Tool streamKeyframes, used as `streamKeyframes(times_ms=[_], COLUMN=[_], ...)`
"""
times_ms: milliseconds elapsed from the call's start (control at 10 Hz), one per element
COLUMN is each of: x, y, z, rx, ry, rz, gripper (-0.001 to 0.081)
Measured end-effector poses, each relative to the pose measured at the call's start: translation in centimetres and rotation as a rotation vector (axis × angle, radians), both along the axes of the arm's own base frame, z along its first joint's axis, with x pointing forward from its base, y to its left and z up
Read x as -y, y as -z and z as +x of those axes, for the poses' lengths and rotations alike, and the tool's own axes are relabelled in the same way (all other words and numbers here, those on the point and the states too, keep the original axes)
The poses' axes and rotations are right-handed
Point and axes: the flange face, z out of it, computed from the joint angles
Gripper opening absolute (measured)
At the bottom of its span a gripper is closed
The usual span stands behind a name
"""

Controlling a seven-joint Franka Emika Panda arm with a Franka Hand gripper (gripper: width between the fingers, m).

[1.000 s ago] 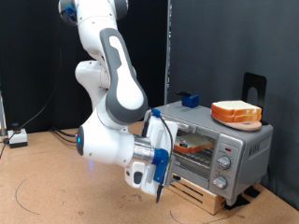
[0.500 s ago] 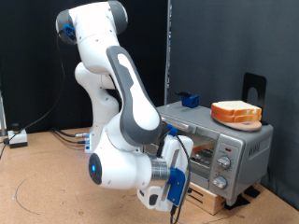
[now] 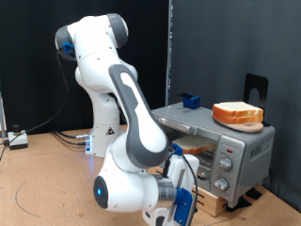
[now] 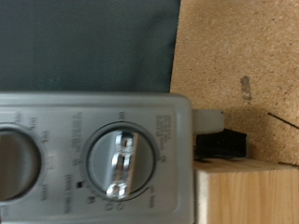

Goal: Make a piece of toast with the oven

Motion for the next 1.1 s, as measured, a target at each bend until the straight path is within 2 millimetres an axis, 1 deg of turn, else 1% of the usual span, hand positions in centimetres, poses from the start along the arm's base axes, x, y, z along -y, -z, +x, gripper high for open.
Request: streamKeyframes(times_ms=[300, 600, 900, 1000, 1100], x=[-2.6, -5.2, -6.8, -7.1, -7.4], y=[1.4, 1.3, 1.2, 1.3, 1.4], z=[-0.2, -0.4, -0.2, -0.2, -0.2], rx=[0.014, 0.015, 0.021, 0.022, 0.022], ry=[-0.04, -0.07, -0.058, -0.052, -0.051], rz=[0.01, 0.032, 0.028, 0.021, 0.014], gripper=[0.0809, 0.0809, 0.0809, 0.0779, 0.0779])
